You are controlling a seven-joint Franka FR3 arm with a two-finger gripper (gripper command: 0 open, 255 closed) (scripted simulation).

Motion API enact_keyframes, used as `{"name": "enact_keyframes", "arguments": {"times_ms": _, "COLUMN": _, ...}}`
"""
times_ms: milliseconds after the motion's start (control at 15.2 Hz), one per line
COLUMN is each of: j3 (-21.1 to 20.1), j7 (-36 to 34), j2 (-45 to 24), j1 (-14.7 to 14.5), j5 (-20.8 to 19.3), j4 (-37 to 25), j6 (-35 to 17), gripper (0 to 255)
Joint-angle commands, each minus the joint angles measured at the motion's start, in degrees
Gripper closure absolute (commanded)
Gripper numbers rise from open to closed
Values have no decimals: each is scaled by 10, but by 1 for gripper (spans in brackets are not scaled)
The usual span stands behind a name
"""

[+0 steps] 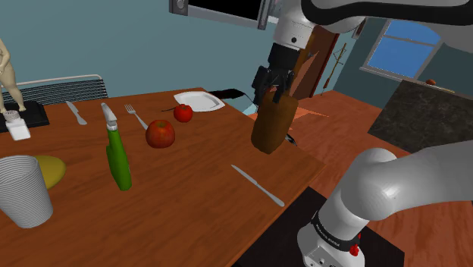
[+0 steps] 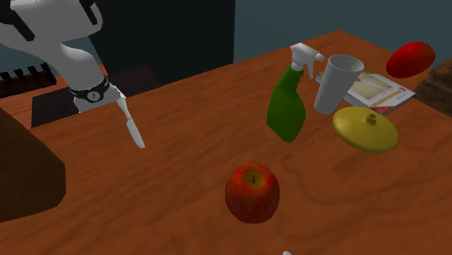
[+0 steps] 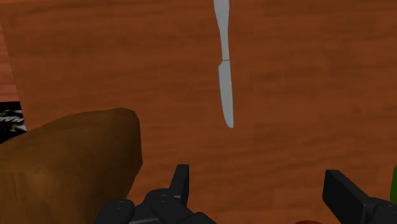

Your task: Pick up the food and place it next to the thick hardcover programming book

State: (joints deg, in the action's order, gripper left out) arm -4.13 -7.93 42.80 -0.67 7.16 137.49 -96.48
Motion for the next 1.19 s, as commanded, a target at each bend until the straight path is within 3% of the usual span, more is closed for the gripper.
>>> {"name": "enact_keyframes", "arguments": {"times_ms": 0, "j3": 0, "j7": 0, "j2": 0, "j1": 0, "j5": 0, "j4": 0, "j6": 0, "gripper": 0}}
{"name": "enact_keyframes", "arguments": {"times_ms": 528, "j3": 5, "j7": 125, "j2": -183, "j1": -32, "j5": -21, "j4": -81, "j6": -100, "gripper": 0}}
{"name": "enact_keyframes", "arguments": {"times_ms": 1122, "j3": -11, "j7": 243, "j2": -382, "j1": -63, "j5": -43, "j4": -221, "j6": -159, "gripper": 0}}
